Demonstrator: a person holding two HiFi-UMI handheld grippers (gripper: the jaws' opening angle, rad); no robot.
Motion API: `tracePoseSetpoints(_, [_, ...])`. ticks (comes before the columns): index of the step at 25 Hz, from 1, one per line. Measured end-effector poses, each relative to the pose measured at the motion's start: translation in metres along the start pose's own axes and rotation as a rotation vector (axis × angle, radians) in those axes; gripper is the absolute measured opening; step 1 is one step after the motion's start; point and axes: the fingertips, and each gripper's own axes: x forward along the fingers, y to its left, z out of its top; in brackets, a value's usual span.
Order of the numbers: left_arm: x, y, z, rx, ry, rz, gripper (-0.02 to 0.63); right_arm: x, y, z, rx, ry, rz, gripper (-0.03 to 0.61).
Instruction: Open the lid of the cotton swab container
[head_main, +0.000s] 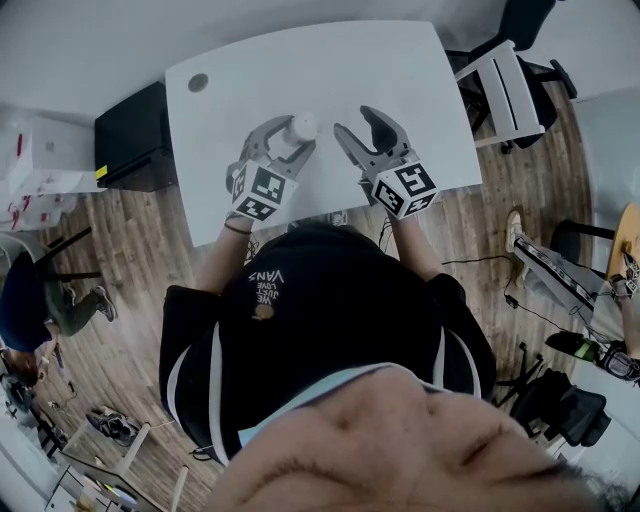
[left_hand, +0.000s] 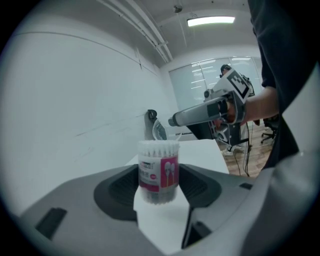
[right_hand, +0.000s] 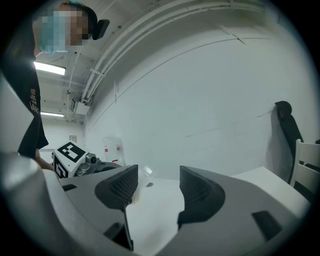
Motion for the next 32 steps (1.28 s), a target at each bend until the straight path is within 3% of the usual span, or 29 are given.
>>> tracePoseSetpoints(6, [-0.005, 0.003, 0.001, -0.076, -0.022, -0.001, 0.256, 0.0, 0.0, 0.002, -0.006, -0.002, -0.004, 0.252])
tracePoseSetpoints(16, [-0.011, 0.01, 0.012, -0.079, -0.05, 0.014, 0.256, -0.003, -0.002, 0.012, -0.015, -0.031, -0.013, 0.252])
tracePoseSetpoints(32, [-0.024, 0.025, 0.023, -0.153, -0.109, 0.065, 0.256, -0.011, -0.003, 0.015, -0.067, -0.034, -0.045, 0.252])
